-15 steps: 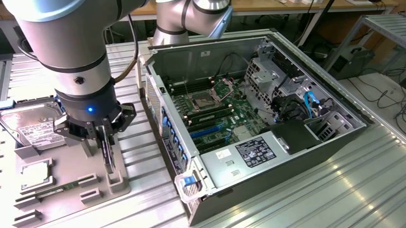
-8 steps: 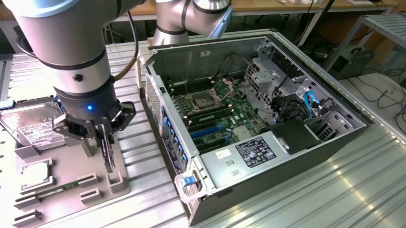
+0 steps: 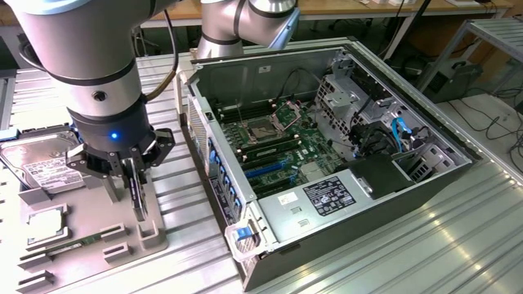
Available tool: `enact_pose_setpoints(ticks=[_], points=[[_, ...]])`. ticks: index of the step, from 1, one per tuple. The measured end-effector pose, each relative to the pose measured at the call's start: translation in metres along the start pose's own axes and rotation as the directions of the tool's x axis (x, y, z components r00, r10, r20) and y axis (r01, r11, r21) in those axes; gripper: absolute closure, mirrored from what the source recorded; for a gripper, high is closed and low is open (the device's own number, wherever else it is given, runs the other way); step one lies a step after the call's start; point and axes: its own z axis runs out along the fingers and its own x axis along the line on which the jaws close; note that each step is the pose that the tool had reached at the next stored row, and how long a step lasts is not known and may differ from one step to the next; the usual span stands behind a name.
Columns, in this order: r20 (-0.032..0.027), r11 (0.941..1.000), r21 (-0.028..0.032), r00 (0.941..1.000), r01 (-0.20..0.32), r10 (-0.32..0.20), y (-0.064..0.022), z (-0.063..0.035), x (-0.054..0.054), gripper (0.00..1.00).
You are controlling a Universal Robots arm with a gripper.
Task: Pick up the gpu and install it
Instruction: 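Pick up the gpu and move the gpu toward the slot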
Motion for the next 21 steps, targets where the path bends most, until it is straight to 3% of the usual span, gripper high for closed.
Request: enact_pose_setpoints(ticks=[21], points=[[-0.0004,1.0,0.0004,1.0,0.0,0.0,0.0002,-0.0051,0.0001,0.73]])
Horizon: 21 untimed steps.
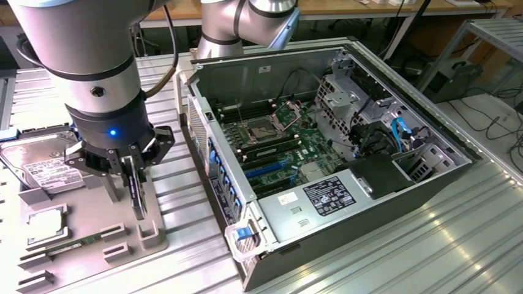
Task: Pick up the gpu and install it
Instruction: 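Pick up the gpu and move the gpu toward the slot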
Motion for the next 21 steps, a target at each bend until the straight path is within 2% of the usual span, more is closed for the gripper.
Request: enact_pose_setpoints(ticks=[21], points=[[0.0002,1.0,-0.0002,1.0,0.0,0.0,0.0008,-0.0163,0.0,0.73]])
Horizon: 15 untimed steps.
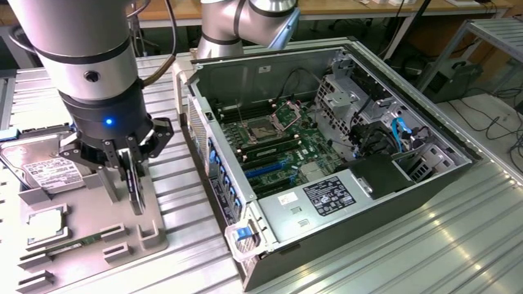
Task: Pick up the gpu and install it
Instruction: 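Pick up the gpu and move the gpu toward the slot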
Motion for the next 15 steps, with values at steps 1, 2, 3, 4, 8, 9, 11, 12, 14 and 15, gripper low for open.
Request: enact_pose_setpoints(ticks=[1,2,3,4,8,9,11,12,14,15], points=[[0.0,1.0,-0.0001,1.0,0.0,0.0,0.0,-0.0006,0.0,0.73],[-0.0001,1.0,0.0,1.0,0.0,0.0,0.0001,-0.0013,0.0,0.73],[0.0,1.0,0.0,1.0,0.0,0.0,0.0001,-0.0022,0.0,0.73],[0.0001,1.0,-0.0001,1.0,0.0,0.0,0.0001,-0.0029,0.0,0.73],[0.0,1.0,0.0,1.0,0.0,0.0,0.0003,-0.0061,0.0,0.73],[0.0001,1.0,0.0,1.0,0.0,0.0,0.0003,-0.0067,0.0,0.73],[0.0001,1.0,-0.0001,1.0,0.0,0.0,0.0004,-0.0079,0.0001,0.73],[0.0,1.0,0.0,1.0,0.0,0.0,0.0004,-0.0086,0.0,0.73],[0.0001,1.0,-0.0001,1.0,0.0,0.0,0.0005,-0.0097,0.0001,0.73],[0.0001,1.0,-0.0001,1.0,0.0,0.0,0.0005,-0.0103,0.0001,0.73]])
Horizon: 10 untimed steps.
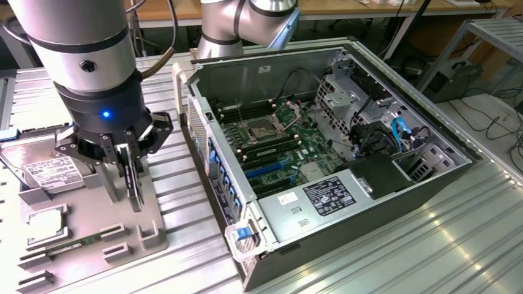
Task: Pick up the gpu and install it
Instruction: 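Pick up the gpu and move the gpu toward the slot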
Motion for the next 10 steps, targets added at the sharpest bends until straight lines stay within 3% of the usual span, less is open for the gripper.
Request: enact_pose_setpoints(ticks=[10], points=[[-0.0001,1.0,0.0001,1.0,0.0,0.0,0.0004,-0.0078,0.0,0.73]])
